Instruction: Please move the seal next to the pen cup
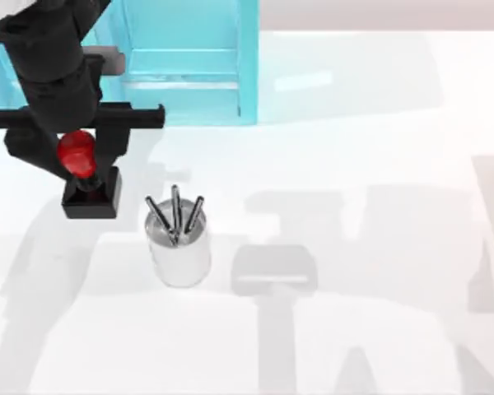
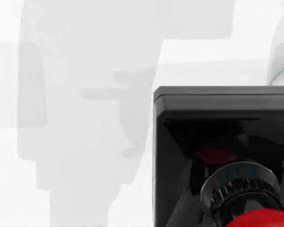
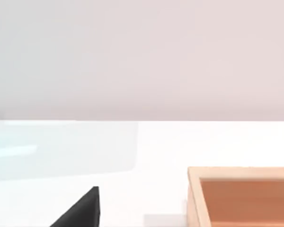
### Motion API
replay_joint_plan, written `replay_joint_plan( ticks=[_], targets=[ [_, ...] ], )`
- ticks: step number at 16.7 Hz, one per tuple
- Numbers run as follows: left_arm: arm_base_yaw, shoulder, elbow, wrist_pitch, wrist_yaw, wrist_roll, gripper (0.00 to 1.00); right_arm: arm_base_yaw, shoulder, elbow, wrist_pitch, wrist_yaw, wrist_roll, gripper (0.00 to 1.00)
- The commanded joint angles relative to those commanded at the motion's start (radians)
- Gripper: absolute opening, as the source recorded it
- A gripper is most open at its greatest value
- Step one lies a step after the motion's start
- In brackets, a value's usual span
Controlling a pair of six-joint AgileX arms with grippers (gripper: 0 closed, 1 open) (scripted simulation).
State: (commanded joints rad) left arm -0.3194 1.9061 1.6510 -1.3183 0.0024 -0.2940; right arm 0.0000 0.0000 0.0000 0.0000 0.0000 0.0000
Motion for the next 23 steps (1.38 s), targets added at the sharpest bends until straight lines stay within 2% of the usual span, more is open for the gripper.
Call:
replay_joint_plan(
  ticks=[6,19,23],
  targets=[
    [-0.001,0.001,-0.023,0.027,-0.001,-0.001,0.0,0.0,0.0,0.0,0.0,0.0,0.0,1.0],
    [-0.001,0.001,-0.023,0.027,-0.001,-0.001,0.98,0.0,0.0,0.0,0.0,0.0,0.0,1.0],
    [-0.001,0.001,-0.023,0.027,-0.001,-0.001,1.0,0.0,0.0,0.0,0.0,0.0,0.0,1.0]
  ],
)
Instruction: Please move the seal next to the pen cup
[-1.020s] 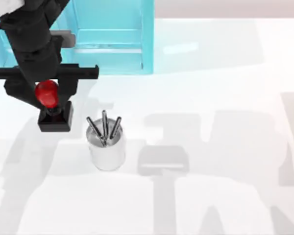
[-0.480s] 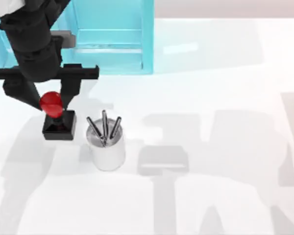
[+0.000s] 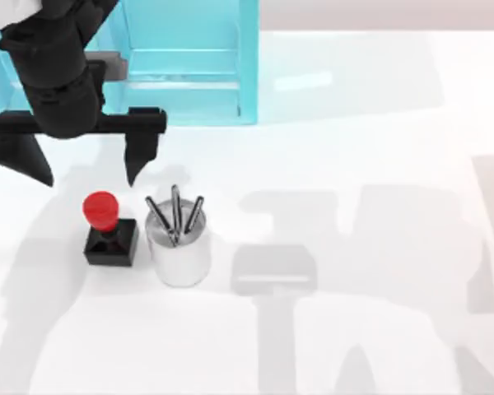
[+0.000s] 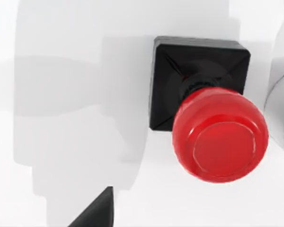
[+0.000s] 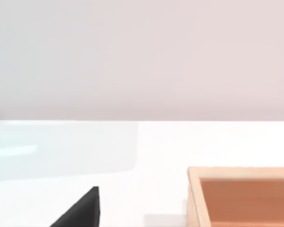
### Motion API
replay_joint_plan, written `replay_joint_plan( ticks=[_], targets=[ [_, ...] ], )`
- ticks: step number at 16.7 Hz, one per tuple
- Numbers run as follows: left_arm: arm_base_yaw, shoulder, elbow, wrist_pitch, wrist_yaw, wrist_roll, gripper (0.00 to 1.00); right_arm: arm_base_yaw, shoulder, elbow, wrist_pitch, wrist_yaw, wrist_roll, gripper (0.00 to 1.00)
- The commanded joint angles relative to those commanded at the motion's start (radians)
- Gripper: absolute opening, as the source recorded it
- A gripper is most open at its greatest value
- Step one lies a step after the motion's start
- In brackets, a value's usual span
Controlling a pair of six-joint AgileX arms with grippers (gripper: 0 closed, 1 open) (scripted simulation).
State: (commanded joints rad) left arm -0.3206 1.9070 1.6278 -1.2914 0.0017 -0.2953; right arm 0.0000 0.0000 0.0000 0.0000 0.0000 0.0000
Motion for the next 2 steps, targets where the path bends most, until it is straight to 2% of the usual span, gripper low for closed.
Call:
replay_joint_plan(
  ticks=[2],
  targets=[
    [0.0,0.0,0.0,0.0,0.0,0.0,1.0,0.0,0.0,0.0,0.0,0.0,0.0,1.0]
  ],
)
